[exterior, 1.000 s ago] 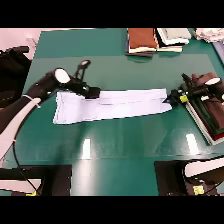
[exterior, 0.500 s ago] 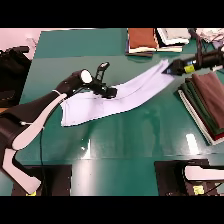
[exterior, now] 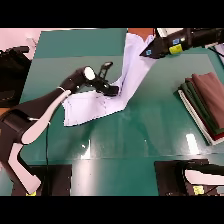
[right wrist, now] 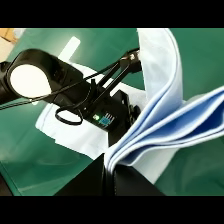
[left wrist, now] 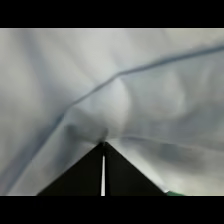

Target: Fold the shirts.

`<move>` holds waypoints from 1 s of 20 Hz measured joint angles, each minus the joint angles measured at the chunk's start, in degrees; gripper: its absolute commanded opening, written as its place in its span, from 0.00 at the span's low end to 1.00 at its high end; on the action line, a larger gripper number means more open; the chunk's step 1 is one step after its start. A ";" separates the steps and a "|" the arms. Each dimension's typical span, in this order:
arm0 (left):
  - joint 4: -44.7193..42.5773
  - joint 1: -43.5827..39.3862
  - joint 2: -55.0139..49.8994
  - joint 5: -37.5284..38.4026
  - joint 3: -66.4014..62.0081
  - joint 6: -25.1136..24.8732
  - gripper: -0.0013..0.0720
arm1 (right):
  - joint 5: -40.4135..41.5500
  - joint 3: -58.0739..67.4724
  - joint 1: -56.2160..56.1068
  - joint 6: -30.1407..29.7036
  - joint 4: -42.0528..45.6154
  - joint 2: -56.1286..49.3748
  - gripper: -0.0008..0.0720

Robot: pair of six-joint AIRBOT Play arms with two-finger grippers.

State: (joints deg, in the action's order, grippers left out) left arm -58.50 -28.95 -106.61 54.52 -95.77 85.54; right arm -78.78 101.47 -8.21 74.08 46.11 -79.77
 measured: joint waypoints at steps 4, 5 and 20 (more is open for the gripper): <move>-6.64 6.93 8.48 4.98 -1.38 0.13 0.05 | 4.85 0.83 -8.46 0.59 -0.39 -0.79 0.04; -8.37 9.16 11.32 6.10 -1.53 0.13 0.06 | 6.64 0.92 -11.41 0.59 -0.92 -1.73 0.04; -21.92 27.15 37.09 11.37 -1.86 0.11 0.06 | 20.55 2.23 -26.32 -2.58 0.79 -16.65 0.43</move>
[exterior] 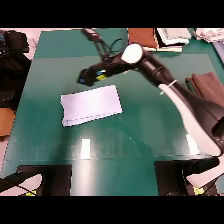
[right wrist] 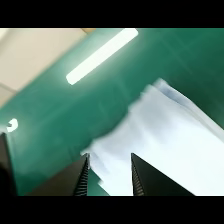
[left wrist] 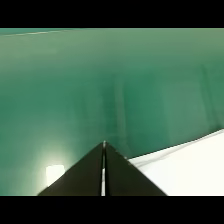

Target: Fold the shirts.

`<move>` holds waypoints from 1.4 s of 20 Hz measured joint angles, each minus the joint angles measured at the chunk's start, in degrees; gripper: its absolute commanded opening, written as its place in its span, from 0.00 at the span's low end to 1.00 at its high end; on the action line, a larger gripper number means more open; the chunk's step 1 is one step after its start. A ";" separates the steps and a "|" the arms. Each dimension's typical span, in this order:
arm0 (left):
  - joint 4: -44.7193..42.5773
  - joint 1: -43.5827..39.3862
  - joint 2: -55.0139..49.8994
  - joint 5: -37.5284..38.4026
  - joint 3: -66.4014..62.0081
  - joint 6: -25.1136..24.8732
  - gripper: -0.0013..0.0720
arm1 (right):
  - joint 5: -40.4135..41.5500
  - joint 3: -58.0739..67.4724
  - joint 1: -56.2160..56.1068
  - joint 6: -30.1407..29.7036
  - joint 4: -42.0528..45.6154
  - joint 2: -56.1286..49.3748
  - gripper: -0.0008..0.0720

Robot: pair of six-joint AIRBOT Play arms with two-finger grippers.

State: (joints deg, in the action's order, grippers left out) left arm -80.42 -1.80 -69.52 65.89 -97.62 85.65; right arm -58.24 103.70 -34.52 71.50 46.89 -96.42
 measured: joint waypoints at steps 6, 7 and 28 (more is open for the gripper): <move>0.04 -5.88 0.11 -2.82 0.00 -0.15 0.06 | -6.12 -18.56 15.98 4.28 5.20 4.22 0.85; 0.11 -6.58 -0.07 -2.86 0.02 -0.15 0.06 | -6.40 -21.00 17.79 4.50 3.89 3.34 0.85; 4.33 -16.11 -1.53 -2.51 0.13 -0.28 0.05 | -1.18 -5.16 22.97 4.79 1.01 -5.38 0.04</move>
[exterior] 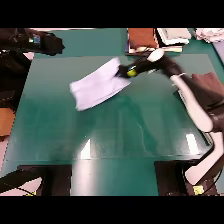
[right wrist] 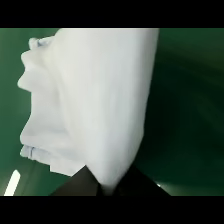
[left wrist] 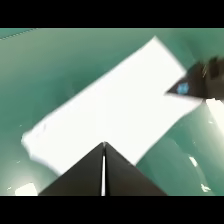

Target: Fold the shirts.

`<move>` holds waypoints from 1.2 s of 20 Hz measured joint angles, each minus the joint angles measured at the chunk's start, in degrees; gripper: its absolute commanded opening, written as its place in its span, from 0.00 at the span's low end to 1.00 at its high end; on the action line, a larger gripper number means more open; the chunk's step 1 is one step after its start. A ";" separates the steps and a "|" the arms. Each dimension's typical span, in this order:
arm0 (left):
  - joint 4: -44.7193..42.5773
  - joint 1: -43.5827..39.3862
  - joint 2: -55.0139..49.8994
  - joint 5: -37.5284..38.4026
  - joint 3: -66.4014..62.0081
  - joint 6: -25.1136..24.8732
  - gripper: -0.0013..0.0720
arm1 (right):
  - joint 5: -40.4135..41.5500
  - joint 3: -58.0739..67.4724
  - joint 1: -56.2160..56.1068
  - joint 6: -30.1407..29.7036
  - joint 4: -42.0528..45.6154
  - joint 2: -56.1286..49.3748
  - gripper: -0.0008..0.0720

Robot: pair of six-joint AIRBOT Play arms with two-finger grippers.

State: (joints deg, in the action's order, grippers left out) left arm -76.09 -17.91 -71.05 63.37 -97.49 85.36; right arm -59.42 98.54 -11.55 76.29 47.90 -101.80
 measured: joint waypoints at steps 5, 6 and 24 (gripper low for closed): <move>0.02 -3.58 0.00 -0.66 0.00 -0.17 0.06 | -3.65 -4.57 19.74 1.44 10.01 12.98 0.03; 0.09 -3.93 0.00 -0.72 0.00 -0.15 0.06 | -3.89 -5.97 24.24 1.60 10.88 15.34 0.03; 1.51 -4.66 0.00 -3.28 0.00 1.62 0.06 | -5.81 8.24 49.44 1.84 13.22 22.73 0.04</move>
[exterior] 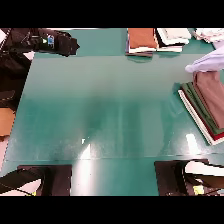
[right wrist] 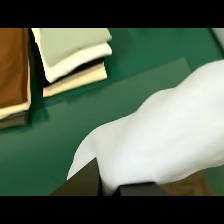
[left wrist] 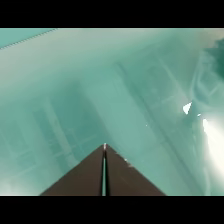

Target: Fold the shirts.

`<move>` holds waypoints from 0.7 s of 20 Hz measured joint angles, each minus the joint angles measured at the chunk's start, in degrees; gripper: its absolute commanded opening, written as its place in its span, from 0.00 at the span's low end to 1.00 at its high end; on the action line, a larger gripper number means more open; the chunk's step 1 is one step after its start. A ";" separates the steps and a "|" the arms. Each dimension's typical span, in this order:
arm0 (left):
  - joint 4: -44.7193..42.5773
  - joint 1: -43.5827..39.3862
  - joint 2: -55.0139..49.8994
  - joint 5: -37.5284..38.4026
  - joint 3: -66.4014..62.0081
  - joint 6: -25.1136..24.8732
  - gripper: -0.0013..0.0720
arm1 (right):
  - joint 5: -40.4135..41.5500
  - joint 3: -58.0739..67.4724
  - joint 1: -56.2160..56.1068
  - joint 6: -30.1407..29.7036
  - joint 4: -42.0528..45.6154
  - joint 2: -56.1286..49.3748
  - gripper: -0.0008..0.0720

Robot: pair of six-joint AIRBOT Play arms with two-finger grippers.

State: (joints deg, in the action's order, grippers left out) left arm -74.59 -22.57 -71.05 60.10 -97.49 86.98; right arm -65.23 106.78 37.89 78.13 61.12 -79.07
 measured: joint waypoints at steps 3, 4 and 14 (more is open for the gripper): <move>0.04 0.00 0.00 0.13 0.00 0.02 0.06 | -3.87 2.25 1.73 0.00 0.28 0.57 0.03; 0.04 0.00 0.00 0.22 0.00 0.02 0.06 | -5.05 1.46 2.58 -0.02 0.39 1.31 0.03; 0.07 0.00 0.00 0.81 0.00 -0.20 0.06 | -8.81 -34.42 13.70 -3.41 18.29 18.99 0.75</move>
State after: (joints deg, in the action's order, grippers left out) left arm -74.52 -22.57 -71.05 60.90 -97.49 86.78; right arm -74.04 72.36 51.59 74.72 79.42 -60.07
